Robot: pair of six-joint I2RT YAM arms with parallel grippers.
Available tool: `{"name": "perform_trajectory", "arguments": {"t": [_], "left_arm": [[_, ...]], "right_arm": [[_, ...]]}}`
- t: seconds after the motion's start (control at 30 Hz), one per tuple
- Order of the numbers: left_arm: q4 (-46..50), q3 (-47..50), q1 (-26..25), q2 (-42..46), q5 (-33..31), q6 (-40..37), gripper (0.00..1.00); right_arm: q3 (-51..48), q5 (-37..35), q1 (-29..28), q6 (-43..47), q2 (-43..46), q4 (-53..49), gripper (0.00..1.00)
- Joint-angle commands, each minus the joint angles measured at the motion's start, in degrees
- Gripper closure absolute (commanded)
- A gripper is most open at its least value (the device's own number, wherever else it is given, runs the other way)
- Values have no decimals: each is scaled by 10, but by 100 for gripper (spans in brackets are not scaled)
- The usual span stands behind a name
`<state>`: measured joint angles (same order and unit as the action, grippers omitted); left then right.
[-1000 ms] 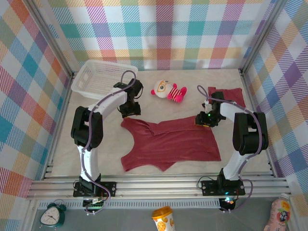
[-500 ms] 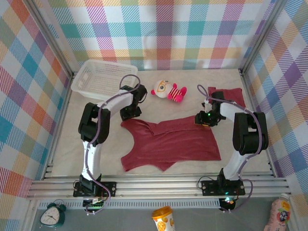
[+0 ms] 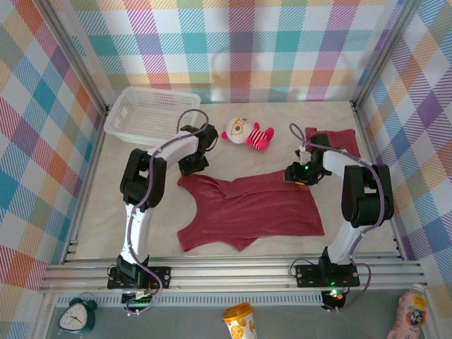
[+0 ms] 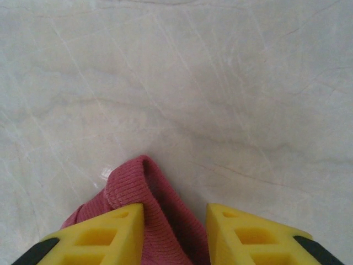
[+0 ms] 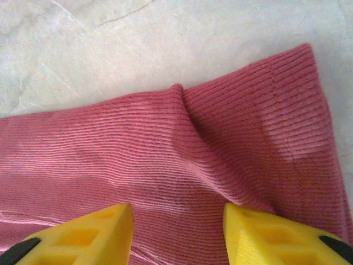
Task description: Fold and stack the tank tops
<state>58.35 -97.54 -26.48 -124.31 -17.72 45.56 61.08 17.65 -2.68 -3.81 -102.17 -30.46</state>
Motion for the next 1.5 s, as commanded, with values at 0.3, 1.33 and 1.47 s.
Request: {"name": "perform_trajectory", "arguments": {"t": [0.3,1.33,1.47], "left_arm": [[3,40,-3,28,-1,-16,69],[-33,161,-51,191,23,-84,98],[-50,198,-65,226,29,-86,96]], "right_arm": [[1,27,2,-8,-9,5,53],[-11,20,6,-22,-14,-2,54],[-11,11,9,-19,-16,-7,54]]}}
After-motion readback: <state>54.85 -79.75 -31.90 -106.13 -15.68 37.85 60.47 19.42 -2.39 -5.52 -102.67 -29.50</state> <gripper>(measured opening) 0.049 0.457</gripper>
